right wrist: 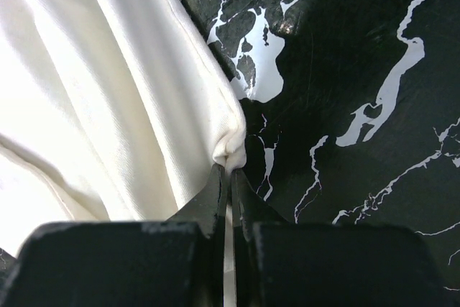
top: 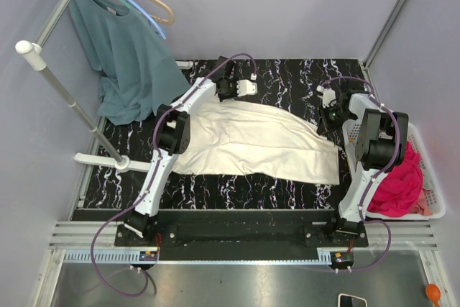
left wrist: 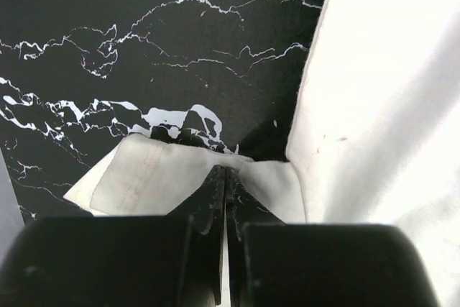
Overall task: Fold and stack the t-shirts
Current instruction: Fold the tshirt
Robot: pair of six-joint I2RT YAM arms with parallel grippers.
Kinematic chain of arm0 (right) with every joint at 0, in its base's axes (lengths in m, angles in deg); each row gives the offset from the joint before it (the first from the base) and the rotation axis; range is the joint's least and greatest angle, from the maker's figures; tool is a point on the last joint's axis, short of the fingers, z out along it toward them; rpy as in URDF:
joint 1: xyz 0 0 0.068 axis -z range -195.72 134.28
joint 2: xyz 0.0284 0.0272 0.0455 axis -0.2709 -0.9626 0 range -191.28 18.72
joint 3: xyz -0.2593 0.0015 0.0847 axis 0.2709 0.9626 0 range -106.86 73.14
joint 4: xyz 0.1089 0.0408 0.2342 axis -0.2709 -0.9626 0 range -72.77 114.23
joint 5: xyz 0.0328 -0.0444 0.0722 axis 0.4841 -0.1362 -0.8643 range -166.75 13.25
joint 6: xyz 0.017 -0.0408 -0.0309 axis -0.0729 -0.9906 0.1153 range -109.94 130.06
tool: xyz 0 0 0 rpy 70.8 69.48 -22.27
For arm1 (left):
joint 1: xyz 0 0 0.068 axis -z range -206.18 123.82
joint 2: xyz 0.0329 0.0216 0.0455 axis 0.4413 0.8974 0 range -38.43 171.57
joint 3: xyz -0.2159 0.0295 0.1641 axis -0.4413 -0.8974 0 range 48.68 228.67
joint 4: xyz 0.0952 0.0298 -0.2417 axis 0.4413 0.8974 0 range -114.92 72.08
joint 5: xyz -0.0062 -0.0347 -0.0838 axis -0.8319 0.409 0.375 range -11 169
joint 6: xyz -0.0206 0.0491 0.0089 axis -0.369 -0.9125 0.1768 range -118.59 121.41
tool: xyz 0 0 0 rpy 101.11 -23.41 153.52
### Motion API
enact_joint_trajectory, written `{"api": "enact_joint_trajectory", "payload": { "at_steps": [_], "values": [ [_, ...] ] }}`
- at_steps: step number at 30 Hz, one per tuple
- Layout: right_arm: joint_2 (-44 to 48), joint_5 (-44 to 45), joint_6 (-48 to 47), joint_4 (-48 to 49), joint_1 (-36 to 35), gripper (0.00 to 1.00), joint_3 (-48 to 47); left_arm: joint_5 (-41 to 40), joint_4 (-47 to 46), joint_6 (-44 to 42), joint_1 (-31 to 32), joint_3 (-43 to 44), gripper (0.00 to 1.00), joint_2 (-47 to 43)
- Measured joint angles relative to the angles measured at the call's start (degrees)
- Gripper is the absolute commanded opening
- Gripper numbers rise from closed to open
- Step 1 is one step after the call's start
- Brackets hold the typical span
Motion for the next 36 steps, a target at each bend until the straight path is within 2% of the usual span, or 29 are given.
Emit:
{"api": "enact_joint_trajectory", "payload": {
  "at_steps": [10,17,24,25,27,28,32,36],
  "values": [
    [0.3,0.1,0.0,0.0,0.0,0.00,0.4,-2.2,-3.1,2.3,0.0,-3.3,0.00,-1.9],
    [0.7,0.4,0.0,-0.3,0.0,0.00,0.4,-3.2,-4.0,3.6,-0.2,-9.0,0.00,-8.6],
    [1.3,0.5,0.0,-0.5,0.0,0.00,0.4,-4.8,-6.3,3.7,-0.3,-10.7,0.01,-15.0],
    [1.4,0.5,0.0,-0.5,0.0,0.00,0.4,-4.9,-6.5,3.7,-0.3,-10.8,0.23,-15.3],
    [1.4,0.5,0.0,-0.5,0.0,0.00,0.4,-5.2,-7.3,3.9,-0.4,-10.8,0.48,-15.5],
    [1.4,0.5,0.0,-0.6,0.0,0.00,0.4,-5.3,-7.4,4.3,-0.5,-10.8,0.70,-15.4],
    [1.4,0.5,0.0,-0.9,0.0,0.00,0.4,-5.4,-7.4,5.9,-1.2,-9.9,0.96,-14.0],
    [1.4,0.5,0.0,-0.9,0.0,0.00,0.4,-5.4,-7.4,8.2,-2.2,-6.8,0.99,-10.2]
  ]
}}
